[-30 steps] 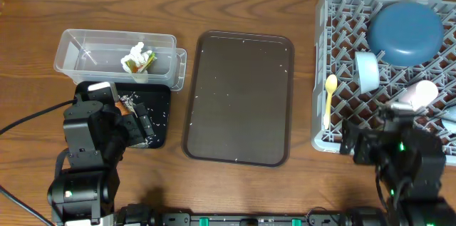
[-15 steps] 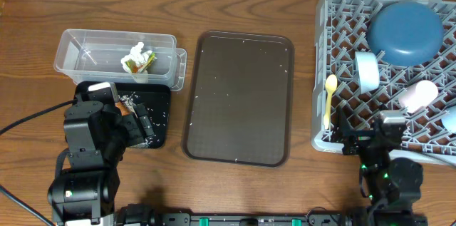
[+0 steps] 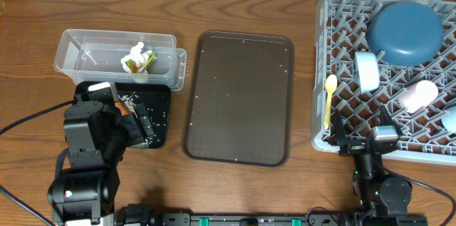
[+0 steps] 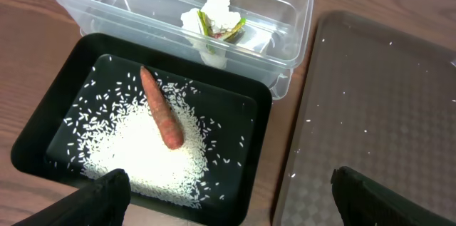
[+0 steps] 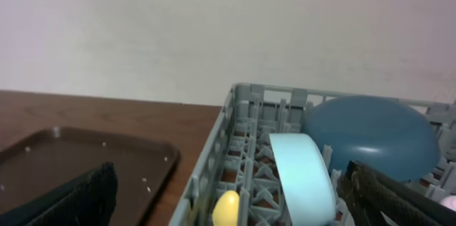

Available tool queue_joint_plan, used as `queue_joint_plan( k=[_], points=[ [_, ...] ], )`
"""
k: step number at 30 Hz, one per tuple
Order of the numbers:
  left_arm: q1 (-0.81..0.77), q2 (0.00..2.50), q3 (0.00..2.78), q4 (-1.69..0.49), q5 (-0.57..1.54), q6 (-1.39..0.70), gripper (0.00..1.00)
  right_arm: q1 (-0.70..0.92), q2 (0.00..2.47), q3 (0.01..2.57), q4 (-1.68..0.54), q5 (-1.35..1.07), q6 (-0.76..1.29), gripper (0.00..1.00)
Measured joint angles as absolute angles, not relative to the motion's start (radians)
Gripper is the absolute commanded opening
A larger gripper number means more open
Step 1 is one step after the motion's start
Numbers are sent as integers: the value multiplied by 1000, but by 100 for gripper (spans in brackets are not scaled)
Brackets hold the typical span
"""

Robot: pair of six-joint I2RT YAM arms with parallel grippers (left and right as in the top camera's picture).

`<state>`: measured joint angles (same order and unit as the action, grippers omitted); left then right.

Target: Sort waste into correct bins and load items into the dishwasher rack

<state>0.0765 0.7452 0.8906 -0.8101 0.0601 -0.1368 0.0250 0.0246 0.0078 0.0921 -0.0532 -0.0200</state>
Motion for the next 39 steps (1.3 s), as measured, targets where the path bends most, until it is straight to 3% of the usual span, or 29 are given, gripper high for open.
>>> queue_joint_plan(
  k=[6, 39],
  points=[
    [76, 745, 891, -809, 60, -137, 92, 25, 12, 6, -65, -64, -72, 99],
    [76, 745, 891, -810, 60, -137, 92, 25, 12, 6, -64, -75, -89, 99]
  ],
)
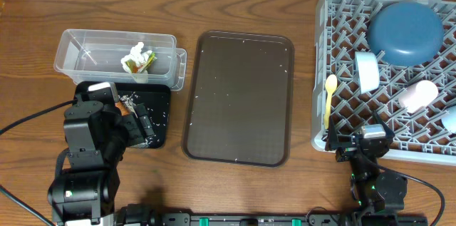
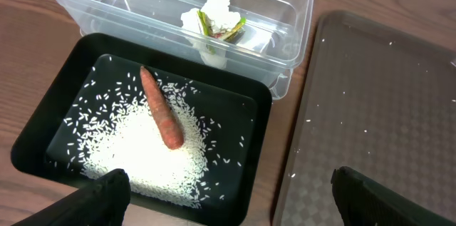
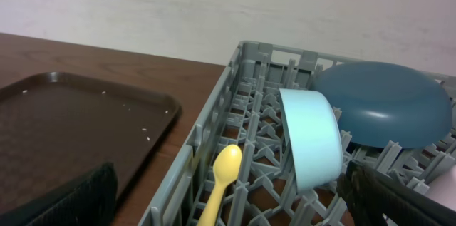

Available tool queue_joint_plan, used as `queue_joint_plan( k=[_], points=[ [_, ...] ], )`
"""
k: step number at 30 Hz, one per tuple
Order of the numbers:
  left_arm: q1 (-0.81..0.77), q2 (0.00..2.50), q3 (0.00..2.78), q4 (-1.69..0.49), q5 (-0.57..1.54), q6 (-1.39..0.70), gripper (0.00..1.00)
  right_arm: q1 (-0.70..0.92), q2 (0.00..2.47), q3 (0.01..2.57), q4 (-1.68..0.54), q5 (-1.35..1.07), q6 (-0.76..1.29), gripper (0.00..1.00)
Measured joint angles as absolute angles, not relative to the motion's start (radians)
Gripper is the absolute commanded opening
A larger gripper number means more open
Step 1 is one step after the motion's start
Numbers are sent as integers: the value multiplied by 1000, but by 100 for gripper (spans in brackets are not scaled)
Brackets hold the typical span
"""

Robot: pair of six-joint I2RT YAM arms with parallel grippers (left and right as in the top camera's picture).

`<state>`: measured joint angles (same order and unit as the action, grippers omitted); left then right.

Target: Sort waste into correct bins and load items into the dishwasher rack

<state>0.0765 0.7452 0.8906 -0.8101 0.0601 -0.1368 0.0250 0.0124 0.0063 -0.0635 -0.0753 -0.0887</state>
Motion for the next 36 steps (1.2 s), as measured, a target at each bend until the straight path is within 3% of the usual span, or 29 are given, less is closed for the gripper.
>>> queue_joint_plan(
  k=[19, 36],
  points=[
    [76, 622, 864, -873, 60, -137, 92, 25, 12, 6, -64, -75, -89, 99],
    [76, 164, 247, -248, 51, -136, 92, 25, 12, 6, -63, -77, -89, 99]
  ],
)
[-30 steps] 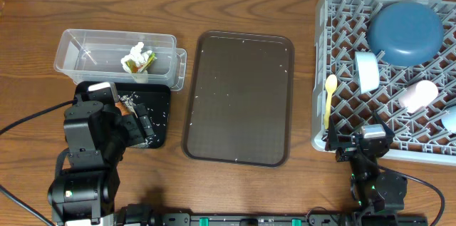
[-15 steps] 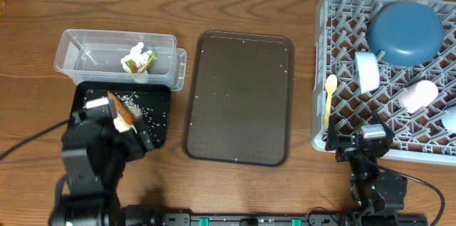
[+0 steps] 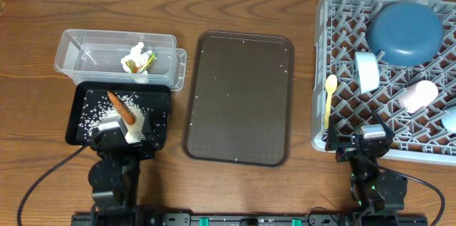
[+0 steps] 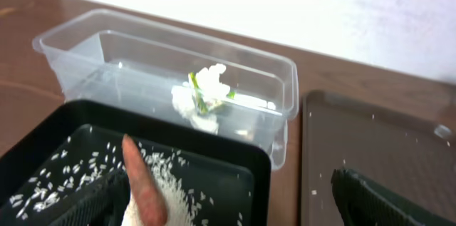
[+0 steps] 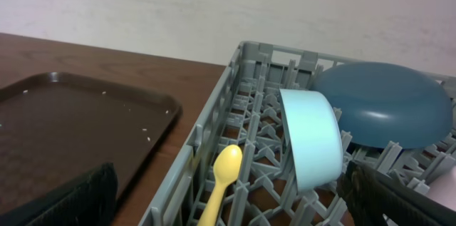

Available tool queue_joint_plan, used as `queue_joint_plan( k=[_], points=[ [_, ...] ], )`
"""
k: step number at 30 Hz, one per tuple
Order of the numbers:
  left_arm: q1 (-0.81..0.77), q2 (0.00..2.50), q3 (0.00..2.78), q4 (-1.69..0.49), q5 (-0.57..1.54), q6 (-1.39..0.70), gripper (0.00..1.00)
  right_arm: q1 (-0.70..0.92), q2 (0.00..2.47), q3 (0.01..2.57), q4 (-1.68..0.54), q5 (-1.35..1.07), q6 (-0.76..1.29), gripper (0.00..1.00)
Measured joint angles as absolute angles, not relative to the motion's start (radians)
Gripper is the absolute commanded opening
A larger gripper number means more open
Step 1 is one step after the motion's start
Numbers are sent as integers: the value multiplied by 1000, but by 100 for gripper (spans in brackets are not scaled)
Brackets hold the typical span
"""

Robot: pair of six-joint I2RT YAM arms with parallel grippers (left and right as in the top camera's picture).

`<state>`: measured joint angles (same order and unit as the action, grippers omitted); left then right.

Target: Sort waste into correct bins and load items into the dishwasher rack

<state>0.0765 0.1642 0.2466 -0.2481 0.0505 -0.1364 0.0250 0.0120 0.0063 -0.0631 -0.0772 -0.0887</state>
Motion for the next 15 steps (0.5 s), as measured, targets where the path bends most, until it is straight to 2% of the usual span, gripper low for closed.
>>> queue_joint_plan(
  k=[12, 15],
  points=[
    [76, 14, 20, 113, 36, -136, 92, 25, 12, 6, -64, -78, -89, 99],
    [72, 12, 10, 132, 1, -136, 92, 25, 12, 6, -64, -78, -89, 99]
  ],
)
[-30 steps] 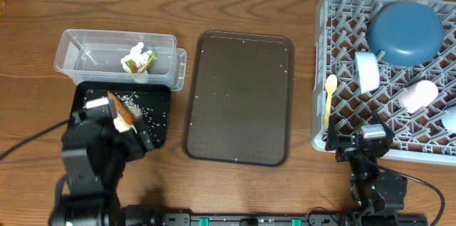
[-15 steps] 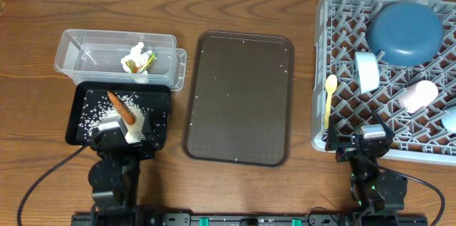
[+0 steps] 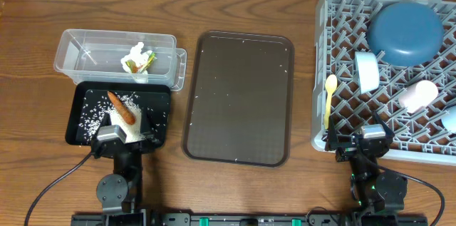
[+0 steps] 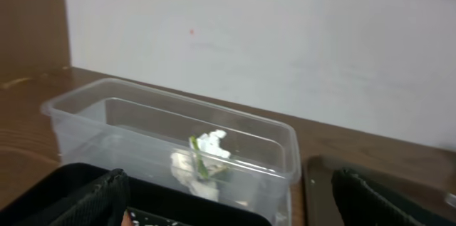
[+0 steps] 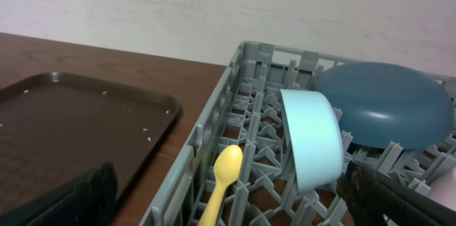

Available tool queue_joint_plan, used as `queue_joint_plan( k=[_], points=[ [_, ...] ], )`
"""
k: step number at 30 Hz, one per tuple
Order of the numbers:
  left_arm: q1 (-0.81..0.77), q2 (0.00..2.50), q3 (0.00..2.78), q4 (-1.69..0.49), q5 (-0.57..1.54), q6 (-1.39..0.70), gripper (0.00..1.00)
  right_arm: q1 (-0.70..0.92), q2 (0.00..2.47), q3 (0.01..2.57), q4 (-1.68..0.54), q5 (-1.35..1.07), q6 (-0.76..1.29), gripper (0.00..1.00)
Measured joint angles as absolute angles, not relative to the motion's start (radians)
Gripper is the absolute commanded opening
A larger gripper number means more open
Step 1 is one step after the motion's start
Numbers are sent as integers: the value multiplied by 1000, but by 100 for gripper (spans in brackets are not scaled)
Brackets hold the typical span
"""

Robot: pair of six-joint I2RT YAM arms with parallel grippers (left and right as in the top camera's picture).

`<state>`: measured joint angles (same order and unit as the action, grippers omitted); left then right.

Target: Sort waste into correct bins and load items into the dishwasher rack

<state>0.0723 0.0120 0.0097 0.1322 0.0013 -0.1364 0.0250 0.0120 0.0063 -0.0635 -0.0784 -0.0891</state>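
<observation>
A clear bin at the back left holds crumpled white-and-green waste. In front of it a black bin holds rice and a carrot. The grey dishwasher rack on the right carries a blue bowl, a light blue cup, a yellow spoon and a pink cup. My left gripper is open and low at the black bin's front edge, facing the clear bin. My right gripper is open before the rack's front edge, near the spoon.
A brown tray with a few rice grains lies between the bins and the rack. Both arms sit folded low at the table's front edge. A pale item shows at the rack's right edge.
My left wrist has sunk and tipped upward: its view now shows mostly wall and the clear bin, with the carrot almost out of sight. The right arm has not moved.
At first my left arm stood over the black bin, open, looking down on the carrot and rice. The right wrist then tilted down toward the spoon and cup. Later the left arm was folded at the table's front edge, and now it is lower still.
</observation>
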Motion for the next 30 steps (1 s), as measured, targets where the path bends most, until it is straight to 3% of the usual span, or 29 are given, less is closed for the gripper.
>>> queue_joint_plan(
  k=[10, 30],
  points=[
    [64, 10, 14, -16, -15, -133, 92, 25, 12, 6, -64, -79, -89, 99],
    [64, 10, 19, -29, 50, -44, 93, 25, 12, 6, -64, -78, -89, 99]
  ],
)
